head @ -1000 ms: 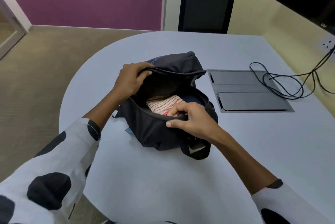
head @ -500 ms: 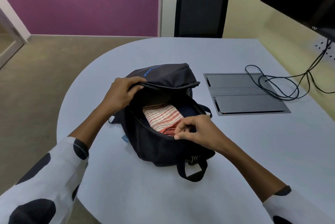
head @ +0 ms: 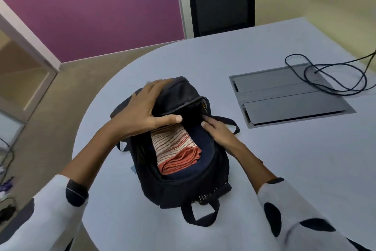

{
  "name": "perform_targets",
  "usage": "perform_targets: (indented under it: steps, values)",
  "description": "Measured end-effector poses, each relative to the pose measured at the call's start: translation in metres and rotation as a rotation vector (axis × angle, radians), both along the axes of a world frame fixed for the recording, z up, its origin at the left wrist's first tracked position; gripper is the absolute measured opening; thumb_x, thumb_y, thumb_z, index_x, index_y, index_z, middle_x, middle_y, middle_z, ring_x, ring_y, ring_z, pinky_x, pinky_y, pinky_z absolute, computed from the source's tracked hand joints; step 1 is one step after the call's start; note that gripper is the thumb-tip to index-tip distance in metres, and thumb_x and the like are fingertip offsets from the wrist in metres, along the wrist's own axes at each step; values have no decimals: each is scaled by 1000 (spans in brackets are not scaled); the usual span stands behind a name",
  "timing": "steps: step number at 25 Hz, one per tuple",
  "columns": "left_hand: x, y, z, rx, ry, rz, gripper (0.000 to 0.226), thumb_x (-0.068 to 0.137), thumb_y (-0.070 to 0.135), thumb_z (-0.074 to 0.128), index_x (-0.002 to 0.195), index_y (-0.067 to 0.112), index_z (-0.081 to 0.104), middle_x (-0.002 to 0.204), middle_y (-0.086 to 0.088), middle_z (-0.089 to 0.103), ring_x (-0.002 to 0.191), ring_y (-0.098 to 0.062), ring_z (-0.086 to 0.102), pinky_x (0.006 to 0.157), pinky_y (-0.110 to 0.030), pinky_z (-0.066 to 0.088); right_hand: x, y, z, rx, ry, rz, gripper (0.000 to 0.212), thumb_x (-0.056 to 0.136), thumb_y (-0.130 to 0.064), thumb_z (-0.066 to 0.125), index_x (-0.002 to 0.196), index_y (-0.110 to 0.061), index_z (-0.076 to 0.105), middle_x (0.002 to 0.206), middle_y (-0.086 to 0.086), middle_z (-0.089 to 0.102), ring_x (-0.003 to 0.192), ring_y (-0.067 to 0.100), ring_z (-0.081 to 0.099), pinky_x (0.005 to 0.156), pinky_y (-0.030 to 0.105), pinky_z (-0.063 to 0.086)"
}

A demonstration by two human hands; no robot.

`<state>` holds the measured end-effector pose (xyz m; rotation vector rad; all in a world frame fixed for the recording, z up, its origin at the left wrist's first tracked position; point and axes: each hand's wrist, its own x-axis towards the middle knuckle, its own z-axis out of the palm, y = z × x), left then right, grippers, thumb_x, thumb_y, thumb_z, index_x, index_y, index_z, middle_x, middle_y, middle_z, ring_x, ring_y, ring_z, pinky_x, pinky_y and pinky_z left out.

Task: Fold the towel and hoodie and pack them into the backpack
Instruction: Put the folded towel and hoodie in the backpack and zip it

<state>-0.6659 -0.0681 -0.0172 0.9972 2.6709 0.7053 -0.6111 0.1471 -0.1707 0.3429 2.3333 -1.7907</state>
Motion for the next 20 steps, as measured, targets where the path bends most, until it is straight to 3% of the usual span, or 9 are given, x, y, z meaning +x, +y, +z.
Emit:
perform_targets:
  steps: [2, 4, 6, 8, 11, 14, 16, 18, 20]
  values:
    - [-12, 44, 5, -116, 98, -35, 90, 67, 78, 54, 144, 46, 21, 158, 5, 15, 147, -20, 6, 115, -58, 8, -9, -11, -6, 84, 19, 100, 50, 102, -29, 41, 149, -15, 30, 156, 2, 28, 146, 16, 17, 116, 30, 14]
    - [-30, 86, 2, -301, 184, -34, 96, 68, 79, 55, 147, 41, 18, 160, 2, 7, 147, -23, -2, 114, -62, 0, -16, -9, -12, 56, 26, 118, 49, 104, -30, 35, 150, -16, 26, 158, 1, 20, 147, 14, 7, 119, 34, 6]
    - [-47, 112, -10, -536, 222, 3, 94, 73, 73, 56, 149, 38, 15, 160, -1, 3, 147, -25, -3, 112, -66, 4, -23, -3, -22, -73, 32, 58, 48, 104, -29, 34, 148, -14, 29, 156, 3, 26, 146, 13, 13, 118, 29, 9]
    - [-55, 116, -21, -637, 187, 69, 85, 79, 62, 57, 149, 32, 19, 160, -2, 7, 147, -27, 5, 110, -67, 14, -35, 1, -33, -131, 47, -42, 45, 103, -23, 37, 146, -11, 36, 151, 5, 37, 143, 16, 27, 110, 20, 19]
    - [-54, 96, -37, -547, 184, 114, 70, 83, 45, 55, 146, 28, 31, 154, 0, 27, 144, -22, 17, 109, -61, 25, -59, 3, -47, -84, 99, -227, 42, 99, -8, 43, 141, -6, 43, 141, 9, 50, 129, 18, 46, 96, 9, 28]
    - [-46, 78, -43, -490, 205, 134, 73, 76, 57, 35, 145, 31, 34, 150, 2, 36, 145, -19, 13, 115, -54, 14, -85, 5, -47, 10, 192, -231, 41, 95, 1, 47, 135, -7, 51, 118, 5, 60, 97, 15, 57, 77, 1, 36]
    - [-44, 75, -45, -459, 206, 126, 83, 68, 61, 13, 143, 35, 37, 148, 3, 40, 146, -18, 13, 116, -50, 11, -102, 5, -51, 89, 198, -171, 37, 92, 1, 50, 127, -9, 57, 109, 2, 62, 84, 17, 54, 76, 14, 42]
    - [-46, 73, -47, -414, 213, 114, 82, 70, 57, 4, 140, 38, 41, 147, 5, 41, 145, -17, 14, 116, -50, 10, -117, 5, -55, 185, 175, -126, 28, 93, -4, 50, 117, -9, 61, 113, 10, 63, 93, 26, 57, 82, 32, 46]
    - [-49, 70, -47, -358, 199, 112, 79, 73, 56, 3, 136, 39, 47, 146, 8, 43, 146, -16, 13, 116, -49, 8, -126, 8, -56, 219, 123, -65, 20, 94, -9, 49, 108, -7, 64, 112, 15, 62, 103, 30, 58, 83, 34, 45]
